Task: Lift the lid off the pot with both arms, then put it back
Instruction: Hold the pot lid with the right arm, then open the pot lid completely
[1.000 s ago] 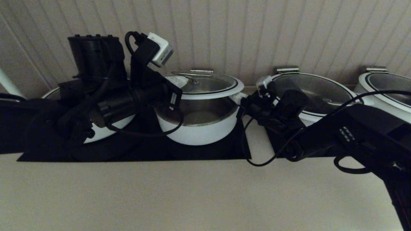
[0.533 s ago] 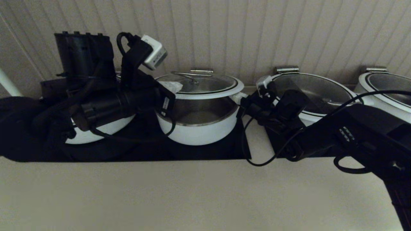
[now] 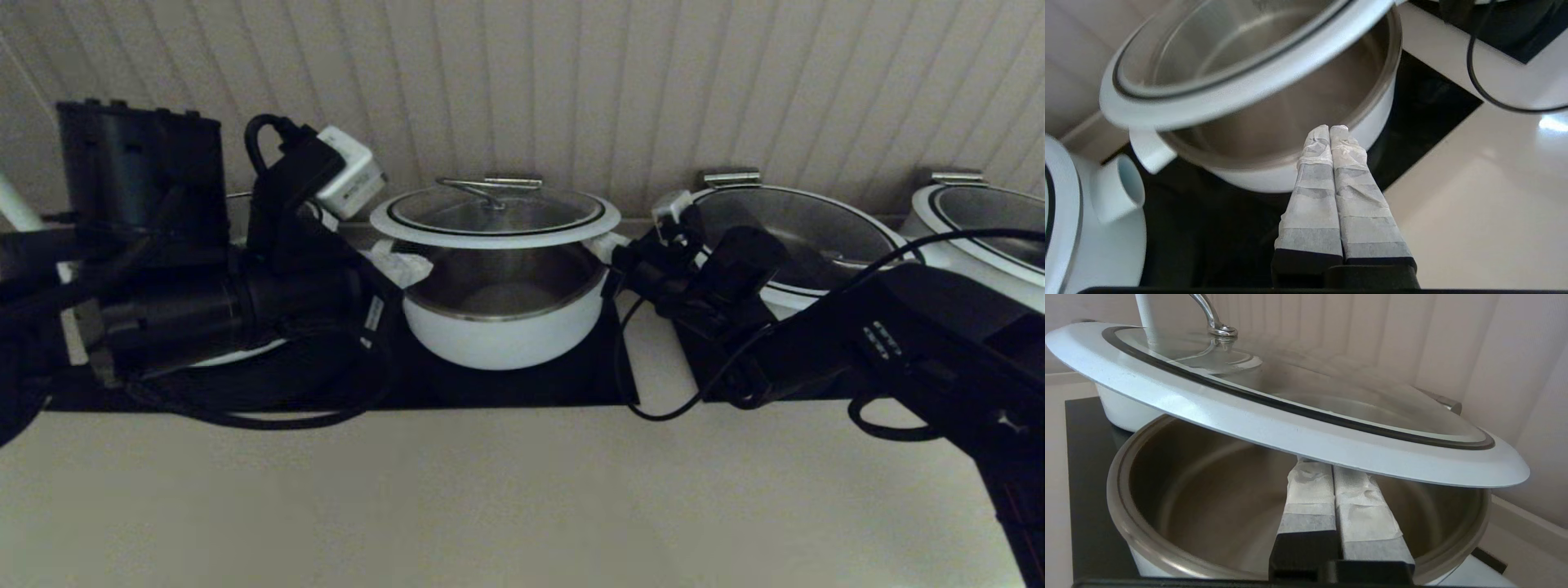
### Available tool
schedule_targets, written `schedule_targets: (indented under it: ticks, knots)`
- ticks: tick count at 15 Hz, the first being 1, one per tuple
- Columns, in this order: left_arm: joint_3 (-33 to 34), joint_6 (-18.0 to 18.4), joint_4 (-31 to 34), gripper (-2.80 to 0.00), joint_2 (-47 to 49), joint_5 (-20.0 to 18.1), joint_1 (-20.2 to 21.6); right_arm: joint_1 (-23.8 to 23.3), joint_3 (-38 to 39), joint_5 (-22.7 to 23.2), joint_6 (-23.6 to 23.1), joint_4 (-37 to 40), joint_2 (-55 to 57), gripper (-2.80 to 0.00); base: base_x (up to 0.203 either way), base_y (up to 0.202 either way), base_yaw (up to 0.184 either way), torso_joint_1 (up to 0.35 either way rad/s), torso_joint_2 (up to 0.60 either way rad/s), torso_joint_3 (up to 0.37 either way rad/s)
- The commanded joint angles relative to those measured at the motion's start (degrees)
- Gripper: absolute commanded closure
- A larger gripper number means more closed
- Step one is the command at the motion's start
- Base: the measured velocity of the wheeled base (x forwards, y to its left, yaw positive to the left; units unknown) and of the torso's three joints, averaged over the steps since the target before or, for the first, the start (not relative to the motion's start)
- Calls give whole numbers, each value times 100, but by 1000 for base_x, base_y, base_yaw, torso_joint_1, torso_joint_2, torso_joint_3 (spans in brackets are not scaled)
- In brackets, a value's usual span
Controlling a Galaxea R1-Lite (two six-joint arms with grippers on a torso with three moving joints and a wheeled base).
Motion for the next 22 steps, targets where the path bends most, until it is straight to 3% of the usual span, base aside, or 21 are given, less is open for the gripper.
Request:
schedule_targets:
  ticks: [1,3,6,12,22]
  knots:
    - [316,-12,-23,0,-219,2,-1,3,-104,19,11,-38,-35,0,0,0,0,0,0,0]
    - [665,-52,-281,0,-257,5,-8,3,-109,19,11,-47,-35,0,0,0,0,0,0,0]
    - [1247,-179,-1387,0,-111,145,-10,3,-113,16,11,-47,-35,0,0,0,0,0,0,0]
    - [1242,-591,-2749,0,674,800,-19,4,-104,12,2,-56,-26,0,0,0,0,0,0,0]
    - [1105,-1040,-3182,0,1193,1429,-10,12,-105,19,-7,-47,-79,0,0,0,0,0,0,0]
